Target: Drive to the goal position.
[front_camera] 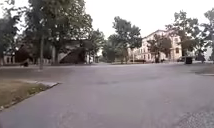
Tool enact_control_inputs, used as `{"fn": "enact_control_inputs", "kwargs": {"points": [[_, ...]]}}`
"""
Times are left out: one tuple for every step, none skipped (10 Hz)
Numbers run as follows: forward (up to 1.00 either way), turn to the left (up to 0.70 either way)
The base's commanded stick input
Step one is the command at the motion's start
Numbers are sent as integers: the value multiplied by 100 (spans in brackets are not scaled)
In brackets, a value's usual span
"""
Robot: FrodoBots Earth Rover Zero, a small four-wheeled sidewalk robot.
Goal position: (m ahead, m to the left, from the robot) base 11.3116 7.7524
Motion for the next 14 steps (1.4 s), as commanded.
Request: {"fn": "enact_control_inputs", "kwargs": {"points": [[70,4],[70,4],[70,4],[70,4],[70,9],[70,26],[70,39],[70,39],[70,39],[70,39],[70,39],[70,39],[70,39],[70,39]]}}
